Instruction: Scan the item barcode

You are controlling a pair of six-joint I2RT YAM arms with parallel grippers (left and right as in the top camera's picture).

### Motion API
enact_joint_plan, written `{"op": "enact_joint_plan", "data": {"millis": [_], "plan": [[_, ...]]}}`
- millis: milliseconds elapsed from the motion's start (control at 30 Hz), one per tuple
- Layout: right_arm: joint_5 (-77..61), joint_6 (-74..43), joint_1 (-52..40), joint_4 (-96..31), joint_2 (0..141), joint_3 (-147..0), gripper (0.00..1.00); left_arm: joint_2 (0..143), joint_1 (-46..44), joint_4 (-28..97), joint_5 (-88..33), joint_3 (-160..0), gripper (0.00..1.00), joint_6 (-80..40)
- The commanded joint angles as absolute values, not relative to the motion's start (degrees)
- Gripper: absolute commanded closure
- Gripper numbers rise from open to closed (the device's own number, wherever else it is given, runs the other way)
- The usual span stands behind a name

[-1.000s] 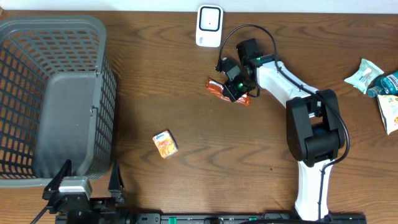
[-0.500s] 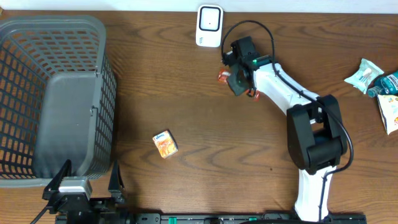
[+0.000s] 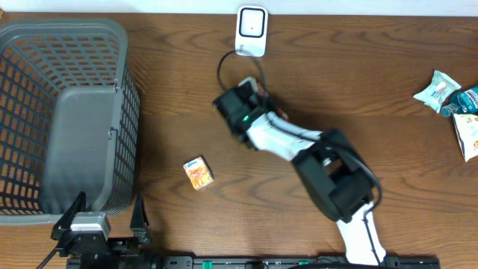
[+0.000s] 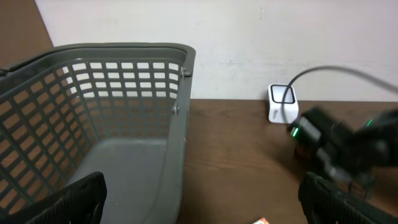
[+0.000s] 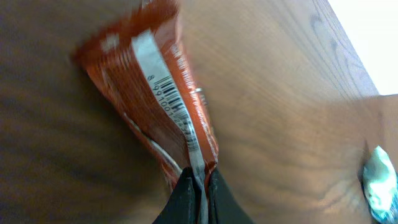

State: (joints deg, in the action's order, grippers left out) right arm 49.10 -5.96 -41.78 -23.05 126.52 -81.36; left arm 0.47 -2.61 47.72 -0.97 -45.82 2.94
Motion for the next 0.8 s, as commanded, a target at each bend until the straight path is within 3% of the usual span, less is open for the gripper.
{"op": "enact_joint_plan", "data": {"millis": [0, 367, 400, 533, 767], "plan": [[60.42, -10.24, -44.49, -21.78, 129.91, -79.79, 0.98, 0.19, -2.26, 47.57, -1.06, -46.06, 0.02, 2.68], [63.92, -10.22, -50.59, -19.88, 132.11, -79.81, 0.99, 0.19, -2.26, 47.57, -1.08, -46.06, 0.02, 2.68], [63.92, -10.22, -50.78, -19.92, 132.07, -79.81, 0.93, 0.19, -2.26, 47.57, -1.08, -46.06, 0.02, 2.68], [59.86, -8.01, -50.94, -20.95, 129.73, -79.83, 0.53, 0.19, -2.26, 47.57, -1.06, -46.06, 0.02, 2.68], [38.68, -8.05, -48.42, -26.59, 117.71, -79.85, 0.34, 0.19, -2.26, 47.57, -1.06, -46.06, 0.02, 2.68]]}}
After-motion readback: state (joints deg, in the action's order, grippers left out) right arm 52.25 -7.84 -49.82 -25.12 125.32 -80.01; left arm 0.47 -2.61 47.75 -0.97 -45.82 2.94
